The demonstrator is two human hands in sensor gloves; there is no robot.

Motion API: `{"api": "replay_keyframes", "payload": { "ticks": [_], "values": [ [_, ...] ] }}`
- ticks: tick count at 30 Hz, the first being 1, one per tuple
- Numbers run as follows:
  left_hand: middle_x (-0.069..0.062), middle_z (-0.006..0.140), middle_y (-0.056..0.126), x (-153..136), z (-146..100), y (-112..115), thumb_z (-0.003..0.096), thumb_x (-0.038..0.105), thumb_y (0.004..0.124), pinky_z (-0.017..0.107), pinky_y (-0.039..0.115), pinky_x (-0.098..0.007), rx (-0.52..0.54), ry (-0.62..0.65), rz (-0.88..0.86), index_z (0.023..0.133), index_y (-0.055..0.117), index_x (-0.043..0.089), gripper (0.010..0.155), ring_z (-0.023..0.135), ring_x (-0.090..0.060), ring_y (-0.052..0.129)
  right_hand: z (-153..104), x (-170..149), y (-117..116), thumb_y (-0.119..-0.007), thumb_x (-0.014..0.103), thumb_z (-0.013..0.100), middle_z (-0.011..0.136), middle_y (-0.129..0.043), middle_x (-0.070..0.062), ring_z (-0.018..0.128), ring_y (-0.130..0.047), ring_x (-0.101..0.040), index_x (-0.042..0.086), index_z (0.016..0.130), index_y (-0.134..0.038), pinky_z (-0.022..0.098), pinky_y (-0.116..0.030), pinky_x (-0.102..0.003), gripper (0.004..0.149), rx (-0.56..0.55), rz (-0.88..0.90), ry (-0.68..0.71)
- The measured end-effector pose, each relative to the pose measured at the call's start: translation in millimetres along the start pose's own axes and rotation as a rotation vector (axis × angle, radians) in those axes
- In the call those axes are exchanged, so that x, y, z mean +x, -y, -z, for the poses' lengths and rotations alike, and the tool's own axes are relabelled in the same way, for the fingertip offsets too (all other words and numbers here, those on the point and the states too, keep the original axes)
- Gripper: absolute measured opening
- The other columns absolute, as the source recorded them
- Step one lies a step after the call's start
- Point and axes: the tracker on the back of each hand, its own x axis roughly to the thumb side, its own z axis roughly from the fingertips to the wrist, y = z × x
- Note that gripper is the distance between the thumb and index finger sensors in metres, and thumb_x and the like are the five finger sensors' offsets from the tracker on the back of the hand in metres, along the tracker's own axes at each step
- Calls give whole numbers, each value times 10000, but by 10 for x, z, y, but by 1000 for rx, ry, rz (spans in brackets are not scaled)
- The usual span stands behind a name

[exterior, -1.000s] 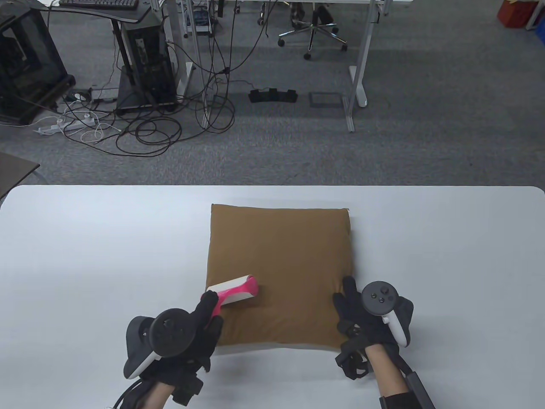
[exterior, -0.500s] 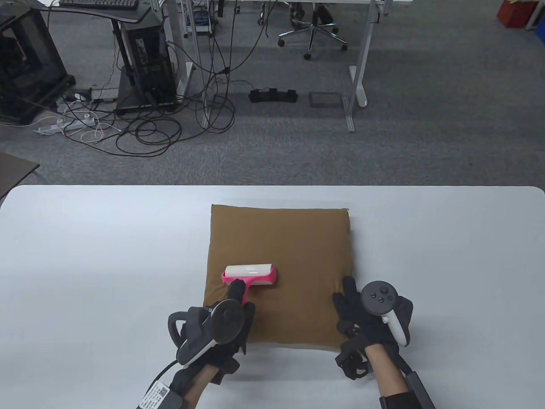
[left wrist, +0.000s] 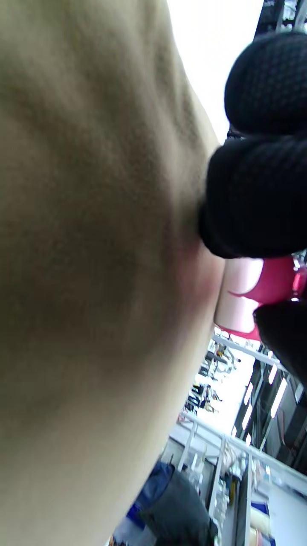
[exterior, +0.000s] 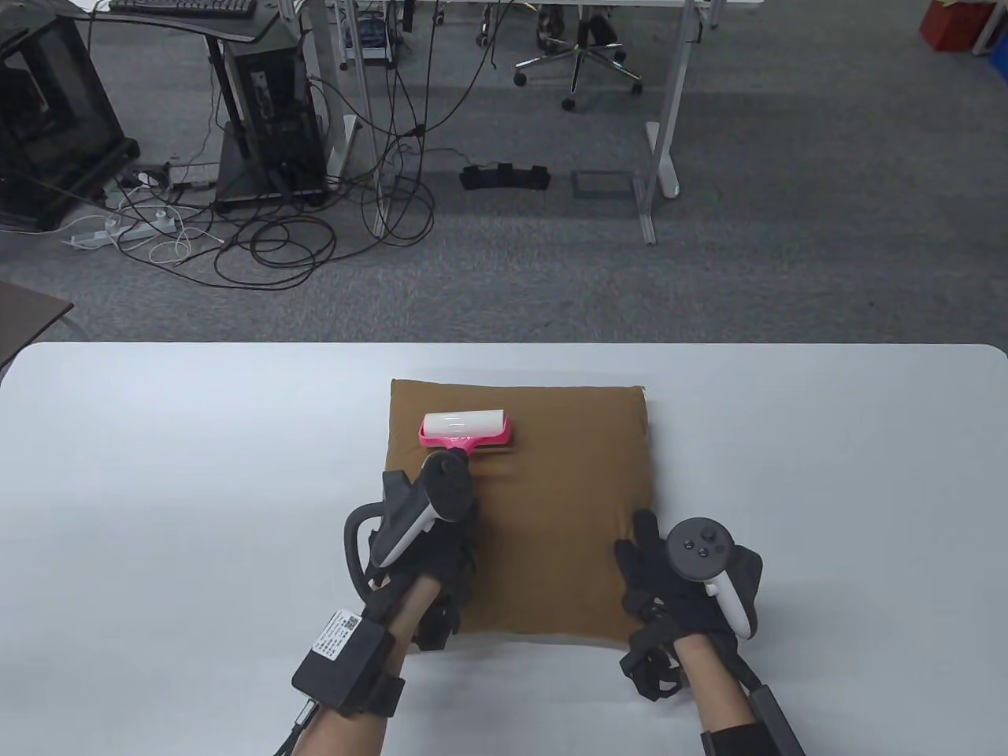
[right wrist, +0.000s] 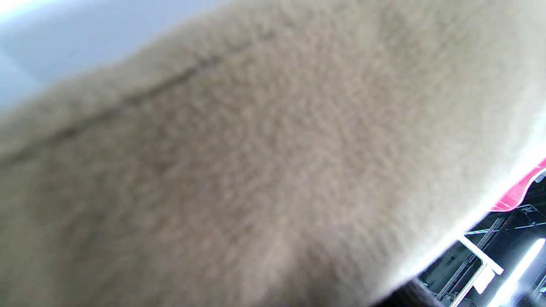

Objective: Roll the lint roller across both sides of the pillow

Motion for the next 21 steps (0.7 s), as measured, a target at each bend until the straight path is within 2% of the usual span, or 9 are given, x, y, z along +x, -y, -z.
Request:
{"api": "replay_keyframes", "payload": {
  "ticks": [4, 8, 13, 16, 18, 21],
  "values": [
    [-141, 830, 885, -152, 119, -17, 562, 438, 666, 459, 829, -498, 7, -33, -91, 1122, 308, 315, 676, 286, -127, 967, 6, 12, -2, -525, 438, 617, 1077, -550, -401, 793, -784, -555, 170, 1137, -342, 542, -638, -686, 612, -2, -8, 2],
    [-134, 784, 930, -223, 114, -19, 546, 451, 731, 414, 844, -496, 35, -28, -103, 1114, 372, 296, 689, 221, -130, 965, 7, 16, -5, -524, 437, 617, 1077, -550, -401, 792, -785, -555, 170, 1138, -340, 541, -638, -687, 613, -6, -15, 5],
    [-125, 642, 1015, -176, -41, -73, 500, 472, 806, 308, 878, -482, 123, 45, -6, 1085, 486, 231, 709, 93, -115, 956, 4, 10, -4, -522, 437, 618, 1079, -547, -399, 794, -784, -555, 171, 1137, -340, 541, -639, -686, 611, -1, -10, 3],
    [-96, 546, 1044, -177, -179, -101, 478, 493, 836, 251, 890, -466, 179, 107, 3, 1063, 556, 192, 715, 28, -96, 937, 0, 6, -1, -524, 440, 617, 1081, -542, -400, 797, -781, -557, 172, 1137, -336, 541, -638, -687, 614, 6, -1, 2],
    [-77, 443, 1065, -209, -292, -97, 455, 488, 872, 201, 896, -464, 271, 152, -7, 1026, 643, 158, 699, -28, -94, 922, -6, 7, 7, -524, 441, 617, 1083, -538, -401, 798, -779, -562, 170, 1138, -333, 541, -637, -688, 617, 13, 3, -1],
    [-63, 360, 1074, -289, -436, -82, 444, 486, 892, 169, 899, -461, 294, 184, -7, 990, 704, 136, 676, -64, -93, 914, -24, 13, 22, -529, 452, 617, 1096, -517, -395, 808, -769, -568, 165, 1138, -328, 543, -632, -692, 627, 15, 6, -2]
  ]
}}
